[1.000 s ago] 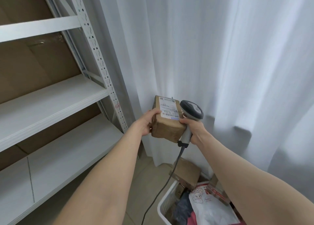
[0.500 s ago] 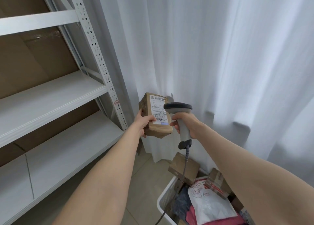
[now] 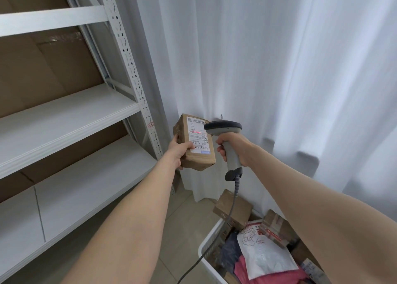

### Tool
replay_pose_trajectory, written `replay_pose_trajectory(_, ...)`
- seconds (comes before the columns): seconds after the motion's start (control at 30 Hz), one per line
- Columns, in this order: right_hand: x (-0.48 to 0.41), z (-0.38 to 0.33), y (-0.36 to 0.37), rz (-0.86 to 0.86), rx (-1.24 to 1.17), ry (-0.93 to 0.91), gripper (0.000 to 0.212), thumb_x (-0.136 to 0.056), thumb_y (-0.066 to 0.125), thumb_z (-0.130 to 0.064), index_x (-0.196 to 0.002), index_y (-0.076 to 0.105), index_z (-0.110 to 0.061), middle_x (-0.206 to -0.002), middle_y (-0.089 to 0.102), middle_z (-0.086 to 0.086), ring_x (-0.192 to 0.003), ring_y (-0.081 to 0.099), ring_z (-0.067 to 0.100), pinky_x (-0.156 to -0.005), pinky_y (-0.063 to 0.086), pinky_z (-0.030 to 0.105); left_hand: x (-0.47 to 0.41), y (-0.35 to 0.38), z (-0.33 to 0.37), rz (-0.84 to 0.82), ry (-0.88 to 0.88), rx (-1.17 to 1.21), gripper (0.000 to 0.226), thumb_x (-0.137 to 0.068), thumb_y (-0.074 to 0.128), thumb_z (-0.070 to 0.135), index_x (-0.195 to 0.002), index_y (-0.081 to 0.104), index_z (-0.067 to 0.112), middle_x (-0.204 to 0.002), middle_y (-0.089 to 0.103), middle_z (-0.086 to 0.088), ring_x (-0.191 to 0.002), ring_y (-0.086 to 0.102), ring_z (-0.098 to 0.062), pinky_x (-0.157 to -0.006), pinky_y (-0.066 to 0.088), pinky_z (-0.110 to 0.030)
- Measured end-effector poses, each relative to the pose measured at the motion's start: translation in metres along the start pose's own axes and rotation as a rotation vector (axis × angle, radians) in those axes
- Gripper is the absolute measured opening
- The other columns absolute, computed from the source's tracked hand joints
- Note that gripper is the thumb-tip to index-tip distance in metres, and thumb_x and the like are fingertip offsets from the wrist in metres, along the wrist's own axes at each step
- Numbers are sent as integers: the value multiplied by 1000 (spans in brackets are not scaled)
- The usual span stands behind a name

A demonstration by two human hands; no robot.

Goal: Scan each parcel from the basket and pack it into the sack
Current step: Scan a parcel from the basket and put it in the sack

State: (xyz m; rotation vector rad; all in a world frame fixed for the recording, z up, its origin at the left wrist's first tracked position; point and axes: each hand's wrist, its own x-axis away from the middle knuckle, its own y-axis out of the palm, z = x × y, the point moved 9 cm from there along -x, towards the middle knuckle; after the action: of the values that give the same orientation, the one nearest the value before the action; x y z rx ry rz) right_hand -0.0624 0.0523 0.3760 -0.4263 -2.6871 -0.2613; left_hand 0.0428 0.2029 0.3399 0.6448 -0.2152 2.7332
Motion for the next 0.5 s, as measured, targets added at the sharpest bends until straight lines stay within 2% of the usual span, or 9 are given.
replay_pose_trajectory(0.1,2,-5,4,-5,18,2,4,-87,52,-8,-91,52,-6,-54,53,6,-39,48,13,-43,44,18,-1,-3,0,1,-5,7,72,-80,62,4,-139,37,36,-126,53,-8,-107,50,-32,-94,41,-60)
replay_pose_trajectory(0.3,0,-7,16,-13,36,11,3,-86,52,-8,-87,52,-6,-54,52,6,-40,47,13,-44,44,20,-4,-11,0,5,-7,11,74,-81,63,5,-141,34,36,-128,51,-9,-113,49,-33,-96,40,-61)
replay_pose_trajectory(0.5,-3,-5,25,-9,47,35,3,-85,54,-9,-85,54,-7,-51,54,5,-39,48,13,-44,45,19,-10,-26,-4,18,-12,20,74,-81,64,5,-142,34,35,-128,49,-9,-111,48,-32,-96,41,-60)
